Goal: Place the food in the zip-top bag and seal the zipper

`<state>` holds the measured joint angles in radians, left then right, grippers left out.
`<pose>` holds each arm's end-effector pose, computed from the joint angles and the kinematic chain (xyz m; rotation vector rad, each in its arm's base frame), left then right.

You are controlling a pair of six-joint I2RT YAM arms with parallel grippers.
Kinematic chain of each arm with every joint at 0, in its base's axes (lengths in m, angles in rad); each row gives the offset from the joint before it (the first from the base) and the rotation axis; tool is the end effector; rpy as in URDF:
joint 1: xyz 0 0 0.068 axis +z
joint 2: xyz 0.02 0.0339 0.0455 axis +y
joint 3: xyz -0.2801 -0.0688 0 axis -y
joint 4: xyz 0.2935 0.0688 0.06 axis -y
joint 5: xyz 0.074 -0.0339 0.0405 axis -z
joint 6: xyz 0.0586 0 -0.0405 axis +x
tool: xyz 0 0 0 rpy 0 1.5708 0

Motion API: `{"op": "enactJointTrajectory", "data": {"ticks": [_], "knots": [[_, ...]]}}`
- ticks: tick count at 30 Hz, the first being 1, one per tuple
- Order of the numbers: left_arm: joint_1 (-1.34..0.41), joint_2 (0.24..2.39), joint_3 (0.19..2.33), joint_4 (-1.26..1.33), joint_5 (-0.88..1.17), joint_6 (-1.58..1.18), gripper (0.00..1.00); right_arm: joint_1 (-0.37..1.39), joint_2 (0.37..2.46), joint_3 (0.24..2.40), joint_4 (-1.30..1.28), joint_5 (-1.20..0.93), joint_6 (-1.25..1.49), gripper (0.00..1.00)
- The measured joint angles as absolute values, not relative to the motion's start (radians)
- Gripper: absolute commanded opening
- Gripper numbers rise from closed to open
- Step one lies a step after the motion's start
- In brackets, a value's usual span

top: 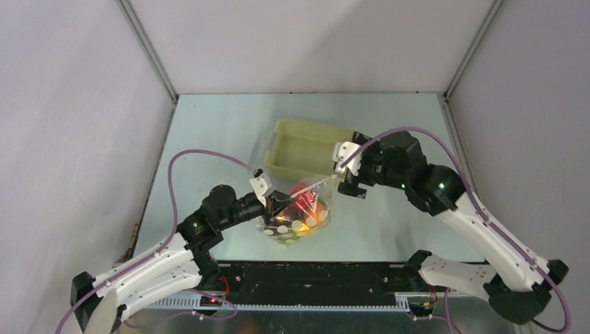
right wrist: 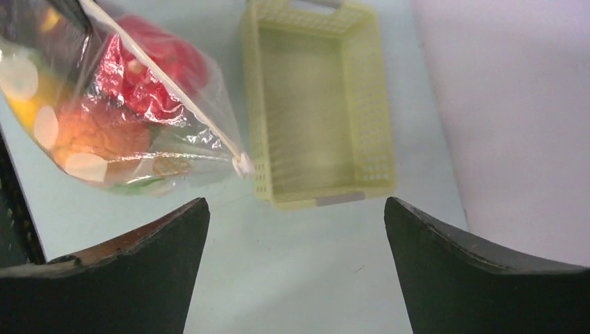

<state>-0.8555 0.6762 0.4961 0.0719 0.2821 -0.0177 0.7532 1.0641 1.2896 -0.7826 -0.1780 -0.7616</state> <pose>0.1389 -0.1847 0.2812 0.9106 1.5000 -0.8844 0.1888 0.1912 0.4129 -1.5335 1.4690 0.1843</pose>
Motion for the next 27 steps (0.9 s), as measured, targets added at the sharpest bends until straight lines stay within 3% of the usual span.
{"op": "enactJointTrajectory", "data": {"ticks": [5,12,22,27], "knots": [[-0.855,0.664,0.517,0.017,0.166,-0.131,0.00,0.752,0.832,1.081,-0.505,-0.078,-0.614,0.99],[-0.855,0.487,0.532,-0.092,-0.084,-0.271,0.00,0.750,0.499,0.824,-0.193,0.022,-0.340,0.99],[-0.855,0.420,0.674,-0.413,-0.609,-0.484,0.00,0.750,0.472,0.797,-0.254,0.151,-0.138,0.99],[-0.846,0.437,0.678,-0.513,-0.760,-0.524,0.00,0.750,0.472,0.783,-0.290,0.181,-0.127,1.00]]}}
